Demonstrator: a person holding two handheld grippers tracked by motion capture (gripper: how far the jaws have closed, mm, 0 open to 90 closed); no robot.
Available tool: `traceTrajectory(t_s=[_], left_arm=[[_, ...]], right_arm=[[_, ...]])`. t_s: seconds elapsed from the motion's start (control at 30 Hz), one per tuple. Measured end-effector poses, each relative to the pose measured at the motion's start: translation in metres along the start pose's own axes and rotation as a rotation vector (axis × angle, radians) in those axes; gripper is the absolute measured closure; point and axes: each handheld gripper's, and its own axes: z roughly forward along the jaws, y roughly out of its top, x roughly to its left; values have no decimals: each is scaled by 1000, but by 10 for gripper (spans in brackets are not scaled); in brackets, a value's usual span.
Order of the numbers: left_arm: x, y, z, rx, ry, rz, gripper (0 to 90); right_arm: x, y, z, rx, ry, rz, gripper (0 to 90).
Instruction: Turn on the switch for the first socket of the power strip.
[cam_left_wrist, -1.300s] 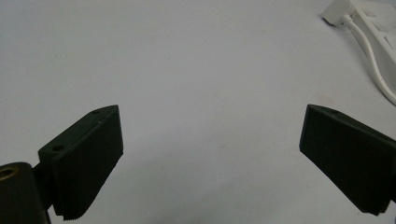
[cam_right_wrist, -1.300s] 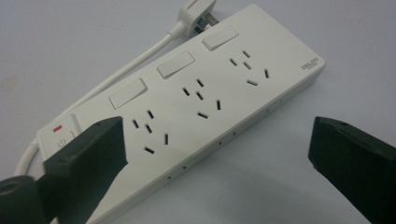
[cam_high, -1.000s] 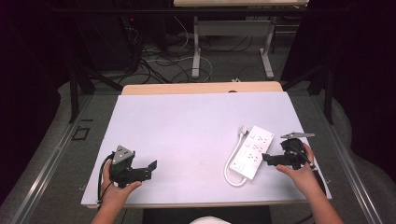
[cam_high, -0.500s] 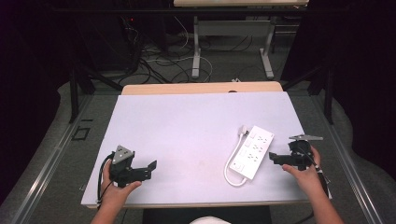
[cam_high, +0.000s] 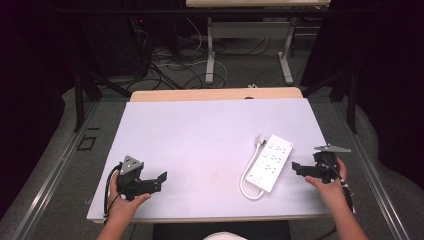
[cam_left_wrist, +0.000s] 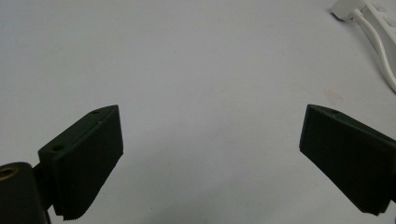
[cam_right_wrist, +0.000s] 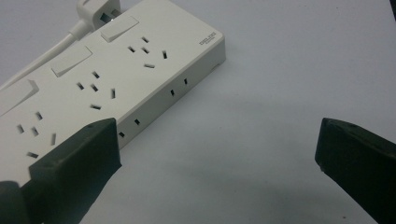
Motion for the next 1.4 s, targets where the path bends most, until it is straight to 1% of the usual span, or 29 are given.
traceTrajectory(t_s=[0.03,0.13,0.23,0.3,0.33,0.4,0.43,0.47,0.5,0.53,0.63,0.67,0.77,0.8,0.97,1.07,1.2,1.4], left_arm=[[0,0,0,0,0,0,59],[1,0,1,2,-2,-8,59],[2,-1,2,3,-1,-10,63],[3,-1,2,7,2,-12,63],[3,-1,2,8,3,-12,63],[4,-1,3,6,2,-16,63],[4,-1,2,12,1,-15,64],[5,-1,3,14,4,-6,64],[4,-1,3,14,1,-17,64],[5,-1,3,15,2,-16,64],[5,-1,4,15,3,-19,64],[6,-1,4,13,8,-12,64],[6,-1,4,13,8,-14,64],[5,-2,4,11,3,-23,64],[5,-2,5,10,3,-23,64],[6,-2,5,11,4,-23,64],[6,-1,4,15,4,-24,64],[6,-1,5,16,5,-25,66]], right_arm=[[-1,0,0,-1,1,-7,0],[-1,-1,1,-2,-5,0,0],[-3,-3,3,-3,-7,-7,0],[-3,-3,4,3,-6,-5,0],[-2,-4,5,3,-6,5,0],[-3,-4,6,5,-5,-7,0],[-2,-4,6,7,-3,-8,0],[-2,-4,6,6,-3,-8,0],[-2,-5,6,3,-8,-9,0],[-2,-4,6,5,-4,-10,0],[-2,-5,6,3,-3,-7,0],[-2,-5,6,6,-2,0,0],[-2,-5,6,7,0,3,0],[-2,-5,7,6,-4,-1,0],[-2,-5,7,10,0,6,0],[-3,-5,7,9,-3,1,0],[-2,-5,7,9,-2,9,0],[-3,-5,7,5,-3,6,0]])
